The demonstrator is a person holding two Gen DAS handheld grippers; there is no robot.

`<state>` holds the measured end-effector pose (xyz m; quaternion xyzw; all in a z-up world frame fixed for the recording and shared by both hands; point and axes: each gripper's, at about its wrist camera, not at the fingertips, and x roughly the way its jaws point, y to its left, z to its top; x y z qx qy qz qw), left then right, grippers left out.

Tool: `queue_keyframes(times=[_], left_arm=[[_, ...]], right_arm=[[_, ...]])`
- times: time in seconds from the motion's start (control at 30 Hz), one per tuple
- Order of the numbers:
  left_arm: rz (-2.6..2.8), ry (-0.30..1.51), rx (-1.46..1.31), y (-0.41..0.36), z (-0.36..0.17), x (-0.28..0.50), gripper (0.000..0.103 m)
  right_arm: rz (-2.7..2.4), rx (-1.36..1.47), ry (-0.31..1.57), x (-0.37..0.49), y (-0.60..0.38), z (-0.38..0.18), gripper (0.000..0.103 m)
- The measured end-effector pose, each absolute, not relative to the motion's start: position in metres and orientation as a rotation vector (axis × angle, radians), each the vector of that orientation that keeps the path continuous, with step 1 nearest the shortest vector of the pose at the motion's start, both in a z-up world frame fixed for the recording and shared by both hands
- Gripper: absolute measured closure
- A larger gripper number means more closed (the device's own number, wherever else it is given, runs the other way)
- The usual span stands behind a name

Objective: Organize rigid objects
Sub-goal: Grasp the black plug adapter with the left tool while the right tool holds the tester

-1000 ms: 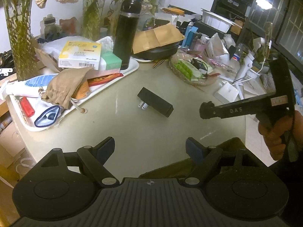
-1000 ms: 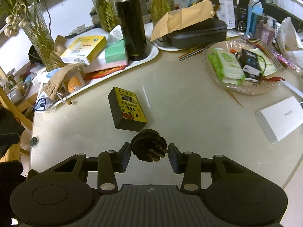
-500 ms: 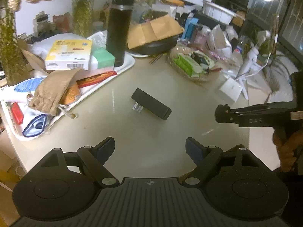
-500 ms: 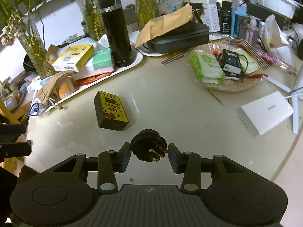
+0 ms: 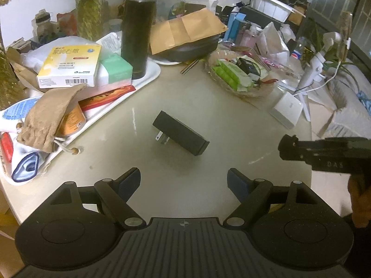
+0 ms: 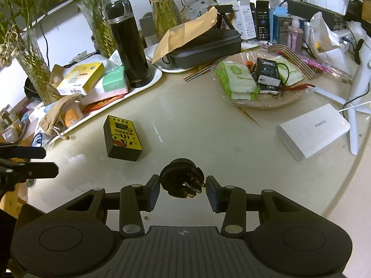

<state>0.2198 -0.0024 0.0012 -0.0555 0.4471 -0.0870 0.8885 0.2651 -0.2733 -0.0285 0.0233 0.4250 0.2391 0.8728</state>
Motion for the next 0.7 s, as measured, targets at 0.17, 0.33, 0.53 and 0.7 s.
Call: queue_keyframes(times=[0.17, 0.33, 0.53, 0.7], left_arm=[[-0.181, 0.94, -0.141, -0.004, -0.003, 0.234, 0.021], [-0.177, 0.952, -0.183, -0.003, -0.007, 0.247, 0.021], [-0.159, 0.985, -0.282, 0.001, -0.015, 0.262, 0.021], [-0.135, 1.028, -0.423, 0.011, -0.026, 0.275, 0.021]], right_arm=[[0.498, 0.061, 0.882, 0.266, -0.278, -0.028, 0.057], [0.495, 0.064, 0.883, 0.265, -0.282, -0.029, 0.057], [0.494, 0.07, 0.88, 0.264, -0.285, -0.03, 0.057], [0.497, 0.075, 0.88, 0.263, -0.285, -0.03, 0.057]])
